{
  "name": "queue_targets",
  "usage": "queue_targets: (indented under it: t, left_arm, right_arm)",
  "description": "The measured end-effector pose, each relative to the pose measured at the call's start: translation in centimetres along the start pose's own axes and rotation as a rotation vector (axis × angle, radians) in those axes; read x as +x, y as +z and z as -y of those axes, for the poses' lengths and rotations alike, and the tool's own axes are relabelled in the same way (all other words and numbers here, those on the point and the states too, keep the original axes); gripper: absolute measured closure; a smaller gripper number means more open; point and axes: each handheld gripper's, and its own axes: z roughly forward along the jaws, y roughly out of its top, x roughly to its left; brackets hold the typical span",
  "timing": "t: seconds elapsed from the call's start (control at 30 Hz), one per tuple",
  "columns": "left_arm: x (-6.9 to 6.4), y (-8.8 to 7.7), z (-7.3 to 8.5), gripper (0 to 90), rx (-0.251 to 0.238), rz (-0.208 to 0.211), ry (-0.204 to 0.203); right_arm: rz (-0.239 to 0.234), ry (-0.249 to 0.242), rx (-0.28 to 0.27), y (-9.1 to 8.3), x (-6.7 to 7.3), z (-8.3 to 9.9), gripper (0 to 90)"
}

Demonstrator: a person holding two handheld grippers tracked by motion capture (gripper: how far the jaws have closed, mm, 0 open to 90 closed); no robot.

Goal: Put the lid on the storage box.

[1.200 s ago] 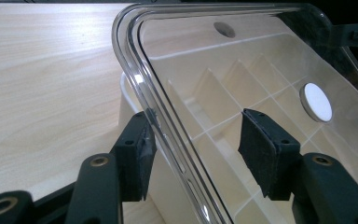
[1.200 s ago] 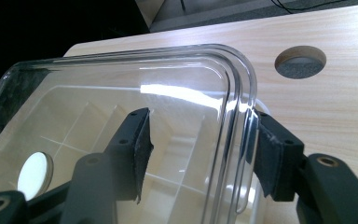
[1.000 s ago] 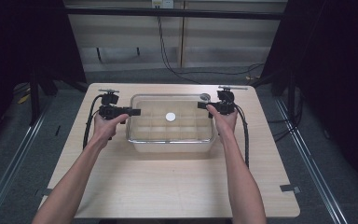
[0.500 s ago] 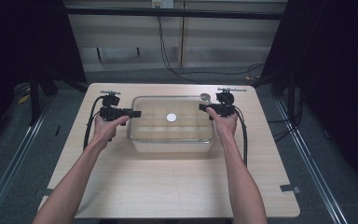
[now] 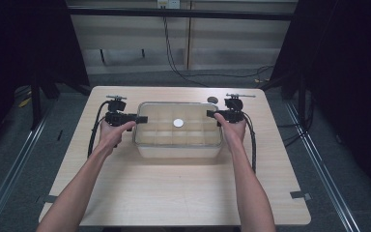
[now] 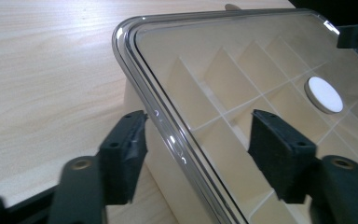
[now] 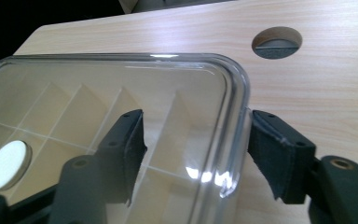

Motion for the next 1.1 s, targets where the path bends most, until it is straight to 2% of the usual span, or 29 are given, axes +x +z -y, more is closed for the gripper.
queue_targets:
  t: [0.07,0.17,0.27,0.33,0.37,0.43,0.47,0.5,0.57,0.6,0.73,0.8,0.87,1.0,1.1]
  left_arm:
    - [0.0,-0.2,0.1,34.1,-0.005,-0.004,0.002]
    - [0.2,-0.8,0.3,31.4,-0.011,-0.007,-0.004]
    - [0.0,-1.7,0.4,28.4,-0.037,0.002,0.004]
    - [-0.5,-2.1,0.5,27.9,-0.039,-0.037,0.031]
    - [-0.8,-2.2,0.7,28.1,-0.046,-0.047,0.036]
    - [-1.2,-2.5,1.1,28.7,-0.048,-0.016,0.033]
    - [-1.5,-2.6,1.2,28.8,-0.052,-0.024,0.042]
    - [-1.7,-2.9,1.3,28.6,-0.050,-0.030,0.058]
    - [-1.9,-3.3,1.5,27.8,-0.056,-0.014,0.053]
    - [-2.1,-3.5,1.6,27.2,-0.064,-0.001,0.045]
    - [-2.7,-4.4,2.0,26.1,-0.062,0.003,0.068]
    - [-3.0,-4.9,2.2,25.7,-0.069,0.014,0.061]
    - [-3.5,-5.4,2.4,26.6,-0.071,0.007,0.086]
    - [-4.0,-6.5,3.0,28.8,-0.067,0.004,0.136]
    - [-4.1,-7.3,3.6,29.6,-0.080,-0.008,0.146]
  right_arm:
    - [-0.010,0.006,0.006,-0.3,-0.2,0.1,32.5]
    - [-0.026,0.004,-0.014,-1.2,-0.4,-0.1,30.5]
    - [-0.037,-0.009,-0.023,-2.1,-0.4,-0.3,29.8]
    - [-0.076,-0.016,-0.024,-3.0,-0.1,-0.4,32.3]
    - [-0.086,-0.042,-0.036,-3.4,0.2,-0.3,33.5]
    - [-0.075,-0.093,-0.040,-4.0,0.9,-0.1,33.4]
    - [-0.078,-0.105,-0.047,-4.4,1.1,0.0,33.5]
    - [-0.084,-0.107,-0.058,-4.8,1.2,0.1,33.5]
    - [-0.092,-0.102,-0.082,-5.5,1.1,0.4,33.5]
    - [-0.103,-0.096,-0.084,-5.8,1.1,0.6,33.6]
    - [-0.126,-0.104,-0.088,-7.2,1.3,1.4,33.4]
    - [-0.119,-0.097,-0.085,-7.8,1.5,1.7,32.5]
    - [-0.141,-0.093,-0.106,-8.5,1.6,2.0,32.6]
    - [-0.166,-0.114,-0.106,-9.4,1.9,2.9,34.1]
    - [-0.183,-0.126,-0.110,-10.2,2.1,3.7,35.8]
